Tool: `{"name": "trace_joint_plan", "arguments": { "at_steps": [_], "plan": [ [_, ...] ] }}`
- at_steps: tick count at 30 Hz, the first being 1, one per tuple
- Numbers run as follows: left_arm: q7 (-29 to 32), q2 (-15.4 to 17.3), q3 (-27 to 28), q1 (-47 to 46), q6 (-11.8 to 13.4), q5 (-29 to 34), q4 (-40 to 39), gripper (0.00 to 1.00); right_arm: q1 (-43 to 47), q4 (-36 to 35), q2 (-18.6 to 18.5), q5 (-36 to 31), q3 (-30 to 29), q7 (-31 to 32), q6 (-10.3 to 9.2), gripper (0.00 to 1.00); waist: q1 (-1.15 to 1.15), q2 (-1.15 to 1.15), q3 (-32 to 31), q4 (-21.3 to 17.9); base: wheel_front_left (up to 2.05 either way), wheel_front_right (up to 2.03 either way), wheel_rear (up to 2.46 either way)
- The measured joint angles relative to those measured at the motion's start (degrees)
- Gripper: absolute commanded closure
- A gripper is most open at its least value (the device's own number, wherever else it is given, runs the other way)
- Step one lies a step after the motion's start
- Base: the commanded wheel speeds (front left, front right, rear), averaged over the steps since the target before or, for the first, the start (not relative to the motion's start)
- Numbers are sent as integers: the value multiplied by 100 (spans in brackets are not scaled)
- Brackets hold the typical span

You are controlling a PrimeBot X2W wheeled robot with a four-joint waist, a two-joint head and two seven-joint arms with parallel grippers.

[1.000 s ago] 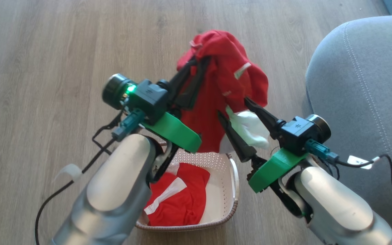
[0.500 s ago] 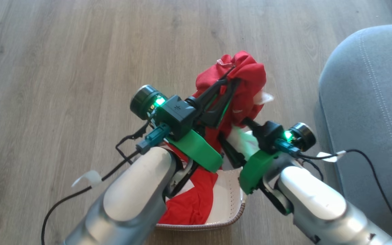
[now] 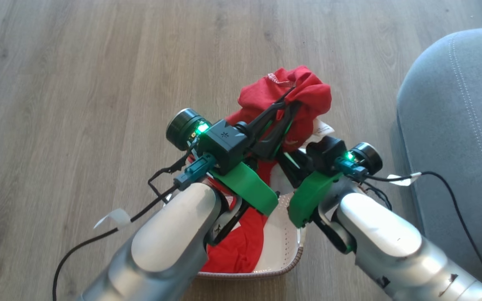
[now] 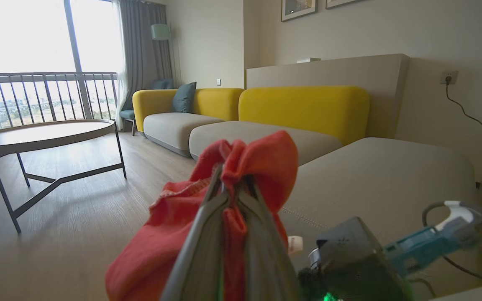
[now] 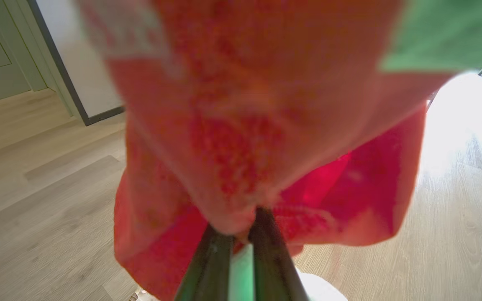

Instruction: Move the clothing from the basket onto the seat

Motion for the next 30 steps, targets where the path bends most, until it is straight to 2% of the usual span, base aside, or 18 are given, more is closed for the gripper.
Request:
{"name": "trace_joint_plan", "arguments": {
  "at_steps": [1, 2, 3, 10, 16, 23, 30],
  "plan": [
    [-1, -1, 8, 0, 0, 0, 38, 78, 2, -18, -15, 0, -32, 0, 0, 100, 0, 0, 5, -16, 0, 0, 0],
    [-9, -1, 14, 2, -2, -1, 93, 19, 4, -47, -26, 0, -67, 0, 0, 100, 0, 0, 8, -34, 0, 0, 0],
    [-18, -1, 26, 3, -5, -10, 144, 0, 4, -80, -35, -1, -99, 0, 0, 100, 0, 0, 13, -52, 0, 0, 0],
    [-30, -1, 201, 17, -130, 34, 537, 0, 76, -335, -69, -13, -346, 0, 0, 100, 0, 0, 46, -194, 0, 0, 0],
    [-30, -1, 432, 82, -309, 125, 902, 0, 358, -571, -191, -64, -698, 1, 0, 100, 0, 0, 63, -474, 0, 0, 0],
    [-30, 49, 735, 223, -410, 316, 1163, 0, 550, -987, -219, -188, -1137, 1, 0, 100, 0, 0, 62, -1035, 0, 0, 0],
    [-30, 179, 1178, 541, -459, 514, 1247, 0, 700, -1418, -215, -272, -1411, 1, 0, 100, 0, 0, 24, -1831, 0, 0, 0]
  ]
}}
